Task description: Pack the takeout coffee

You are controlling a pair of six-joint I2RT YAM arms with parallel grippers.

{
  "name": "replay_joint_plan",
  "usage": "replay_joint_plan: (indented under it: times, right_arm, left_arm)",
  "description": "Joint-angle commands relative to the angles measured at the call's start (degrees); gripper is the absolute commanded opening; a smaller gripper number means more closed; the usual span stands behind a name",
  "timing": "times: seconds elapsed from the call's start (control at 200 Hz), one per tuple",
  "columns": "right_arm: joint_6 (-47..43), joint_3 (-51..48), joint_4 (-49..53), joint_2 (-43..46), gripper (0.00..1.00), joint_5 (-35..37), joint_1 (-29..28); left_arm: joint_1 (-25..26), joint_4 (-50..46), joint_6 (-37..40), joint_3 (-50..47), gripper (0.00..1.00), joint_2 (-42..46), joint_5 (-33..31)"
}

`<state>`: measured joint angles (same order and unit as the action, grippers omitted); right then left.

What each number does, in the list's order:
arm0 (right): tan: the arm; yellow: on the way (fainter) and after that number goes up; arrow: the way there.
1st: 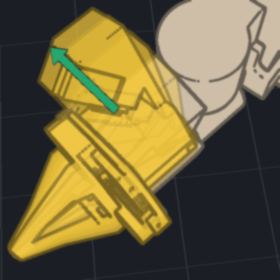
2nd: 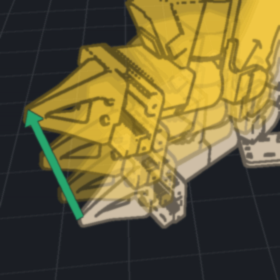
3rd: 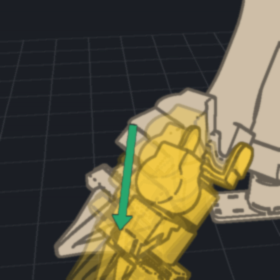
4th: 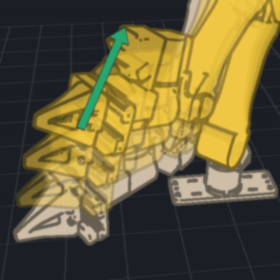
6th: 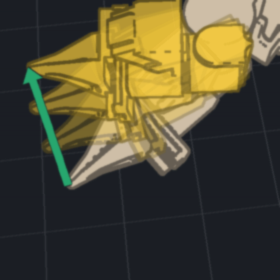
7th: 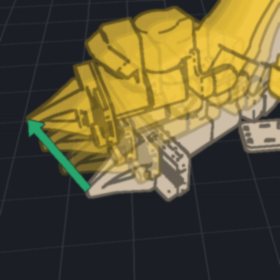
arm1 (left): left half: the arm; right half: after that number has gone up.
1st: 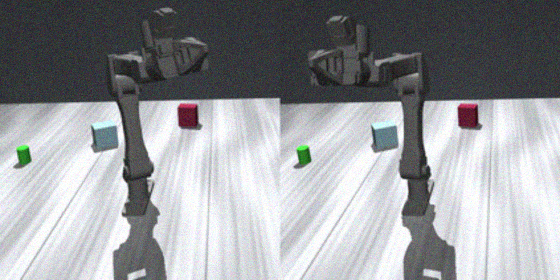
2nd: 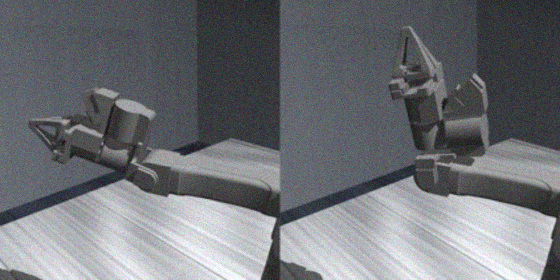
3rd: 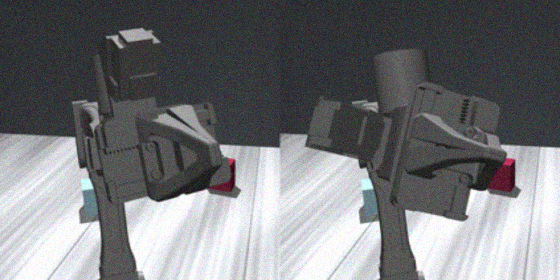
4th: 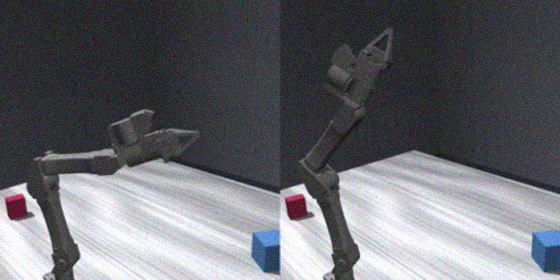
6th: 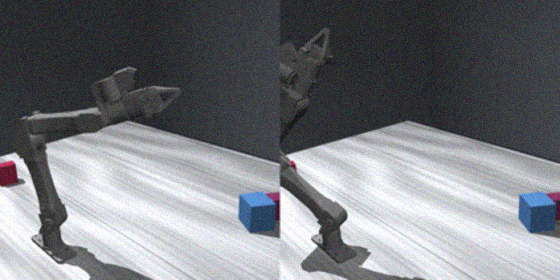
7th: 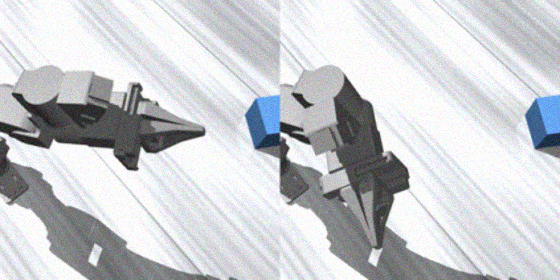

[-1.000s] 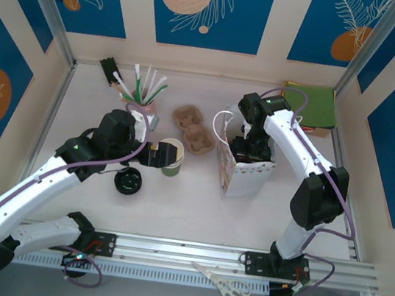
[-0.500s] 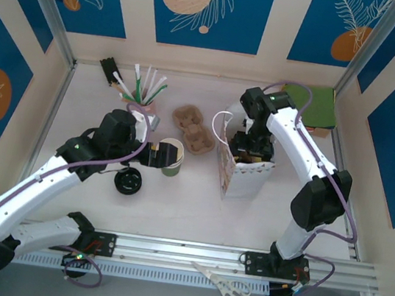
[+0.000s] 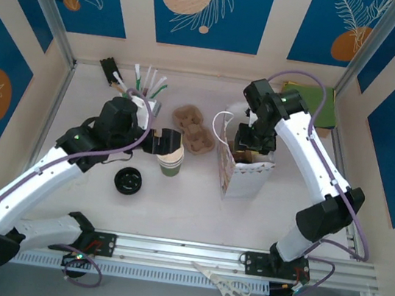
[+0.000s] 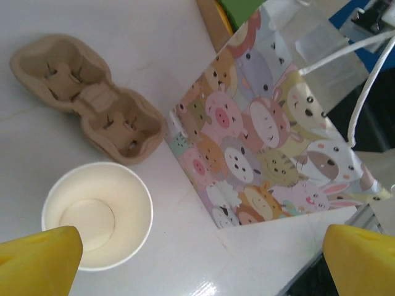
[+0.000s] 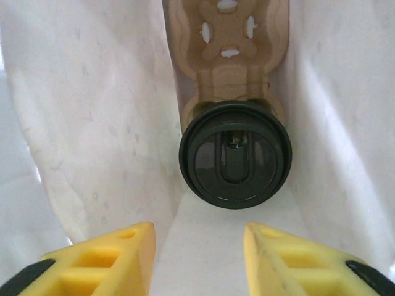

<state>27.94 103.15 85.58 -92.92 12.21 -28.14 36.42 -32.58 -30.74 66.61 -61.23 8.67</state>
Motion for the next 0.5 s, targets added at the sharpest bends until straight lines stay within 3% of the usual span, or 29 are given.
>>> replay_joint_plan:
  times: [0.0,0.17,0.35,0.495]
  right_arm:
    - [1.97,2.14,1.2,3.58,0.33,1.66,-0.34]
    - [3.7,1.42,-1.43,7.97,0.13,1.96,-0.42]
    - [5.03,-0.02,-5.28,12.73,0.0,1.52,-0.34]
    - [5.64,-3.54,-10.22,17.59,0.0,-0.35,0.05]
  left_arm:
    - [-0.61,-2.07,2.35,2.93,1.0,-0.72,-2.75]
    - [-0.61,-3.74,2.98,5.13,1.0,-1.77,-3.59]
    - [-0.64,-6.24,4.01,7.26,1.0,-2.96,-5.01]
    - [-0.64,-6.97,3.94,8.33,1.0,-4.23,-6.76]
